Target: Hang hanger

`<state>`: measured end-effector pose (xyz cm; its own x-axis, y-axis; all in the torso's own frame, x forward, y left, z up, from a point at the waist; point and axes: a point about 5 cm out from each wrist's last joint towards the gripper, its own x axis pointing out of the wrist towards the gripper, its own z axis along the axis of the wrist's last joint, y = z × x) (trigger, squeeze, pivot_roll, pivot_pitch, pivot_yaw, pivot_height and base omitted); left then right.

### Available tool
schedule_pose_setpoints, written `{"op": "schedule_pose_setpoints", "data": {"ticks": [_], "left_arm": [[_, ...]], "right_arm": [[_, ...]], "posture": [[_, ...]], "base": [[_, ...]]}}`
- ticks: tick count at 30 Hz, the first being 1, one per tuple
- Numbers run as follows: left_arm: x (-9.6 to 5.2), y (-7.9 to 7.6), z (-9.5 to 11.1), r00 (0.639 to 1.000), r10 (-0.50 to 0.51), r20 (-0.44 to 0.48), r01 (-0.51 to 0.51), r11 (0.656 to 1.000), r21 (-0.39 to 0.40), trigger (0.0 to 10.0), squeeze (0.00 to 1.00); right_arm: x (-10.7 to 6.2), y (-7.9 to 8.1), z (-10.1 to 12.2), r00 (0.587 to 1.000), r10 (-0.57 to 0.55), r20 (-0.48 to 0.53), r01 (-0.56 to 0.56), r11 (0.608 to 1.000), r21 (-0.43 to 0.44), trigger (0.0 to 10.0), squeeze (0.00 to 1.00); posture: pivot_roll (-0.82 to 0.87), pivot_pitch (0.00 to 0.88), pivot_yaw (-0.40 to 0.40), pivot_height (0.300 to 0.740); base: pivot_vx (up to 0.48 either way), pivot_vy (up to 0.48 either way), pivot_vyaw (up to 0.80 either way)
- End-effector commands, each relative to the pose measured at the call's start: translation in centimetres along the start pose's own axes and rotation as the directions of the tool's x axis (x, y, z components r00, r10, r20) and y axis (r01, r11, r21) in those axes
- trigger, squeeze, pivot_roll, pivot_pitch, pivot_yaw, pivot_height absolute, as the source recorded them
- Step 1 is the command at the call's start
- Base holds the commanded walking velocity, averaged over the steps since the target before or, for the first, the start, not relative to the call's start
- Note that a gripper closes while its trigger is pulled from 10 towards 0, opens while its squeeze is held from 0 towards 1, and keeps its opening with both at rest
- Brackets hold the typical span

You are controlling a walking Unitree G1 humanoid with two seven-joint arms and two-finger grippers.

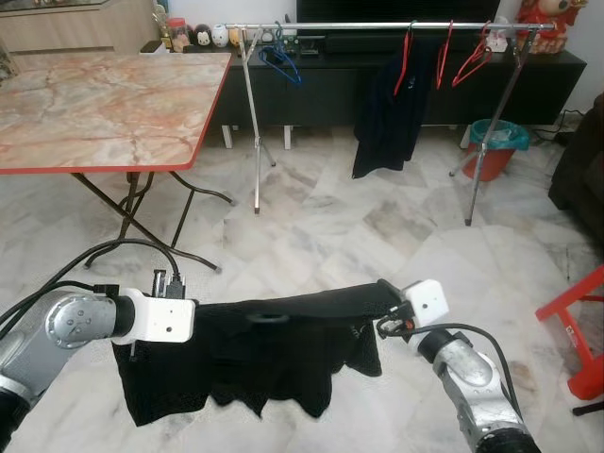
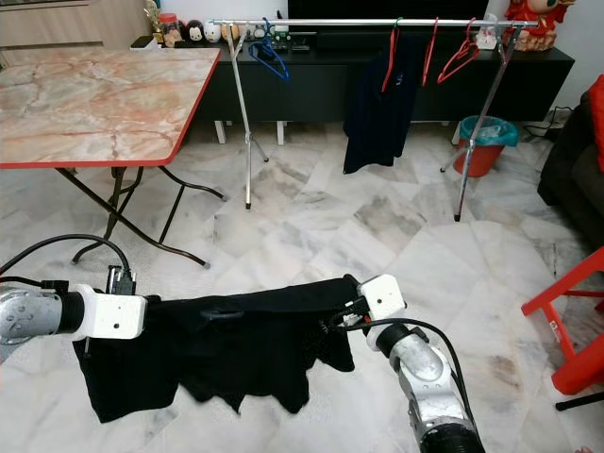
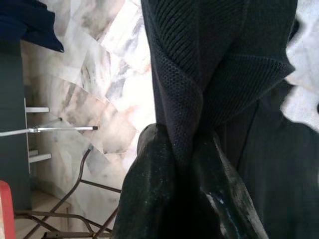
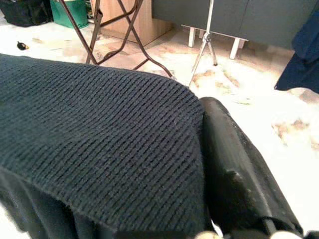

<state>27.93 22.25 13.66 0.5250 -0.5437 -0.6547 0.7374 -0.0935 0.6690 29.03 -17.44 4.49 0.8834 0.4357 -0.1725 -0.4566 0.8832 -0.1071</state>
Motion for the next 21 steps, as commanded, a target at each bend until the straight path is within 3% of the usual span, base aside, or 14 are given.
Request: {"op": "schedule_pose_setpoints", "data": {"ticks": [1, 8, 11, 14, 16, 21], "left_arm": [[-0.6, 0.3, -0.3, 1.000, 0.021, 0.001, -0.021, 1.000, -0.009, 10.0, 0.00], [-1.5, 1.2, 0.7, 0.986, 0.099, 0.136, -0.099, 0.995, -0.005, 10.0, 0.00], [-1.9, 1.9, 1.1, 0.955, 0.210, 0.210, -0.215, 0.977, 0.005, 10.0, 0.00], [-2.1, 1.9, 1.3, 0.946, 0.220, 0.238, -0.230, 0.973, 0.016, 10.0, 0.00], [-2.3, 1.3, 1.6, 0.951, 0.169, 0.258, -0.205, 0.972, 0.118, 10.0, 0.00], [-2.8, 0.9, 1.5, 0.950, 0.147, 0.277, -0.205, 0.960, 0.190, 10.0, 0.00]], "right_arm": [[-0.2, -0.8, 0.2, 1.000, -0.026, 0.003, 0.026, 1.000, 0.004, 0.0, 0.00], [-0.5, -1.1, -0.2, 1.000, -0.018, -0.021, 0.018, 1.000, -0.002, 0.0, 0.00], [-0.5, -1.2, -0.2, 1.000, -0.009, -0.024, 0.009, 1.000, -0.005, 0.0, 0.00], [-0.5, -1.2, -0.2, 1.000, -0.009, -0.024, 0.009, 1.000, -0.004, 0.0, 0.00], [-0.5, -1.1, -0.3, 1.000, -0.001, -0.031, 0.001, 1.000, -0.009, 0.0, 0.00], [-0.7, -1.5, -0.3, 0.999, 0.005, -0.032, -0.005, 1.000, -0.007, 0.0, 0.00]], "posture": [[0.09, 0.000, 0.010, 0.740], [0.10, 0.000, 0.010, 0.740], [0.09, 0.000, 0.011, 0.740], [0.09, 0.000, 0.011, 0.740], [0.10, 0.000, 0.012, 0.740], [0.10, 0.000, 0.014, 0.740]], "base": [[0.000, 0.000, 0.00], [0.000, 0.000, 0.00], [0.000, 0.000, 0.00], [0.000, 0.000, 0.00], [0.000, 0.000, 0.00], [0.000, 0.000, 0.00]]}}
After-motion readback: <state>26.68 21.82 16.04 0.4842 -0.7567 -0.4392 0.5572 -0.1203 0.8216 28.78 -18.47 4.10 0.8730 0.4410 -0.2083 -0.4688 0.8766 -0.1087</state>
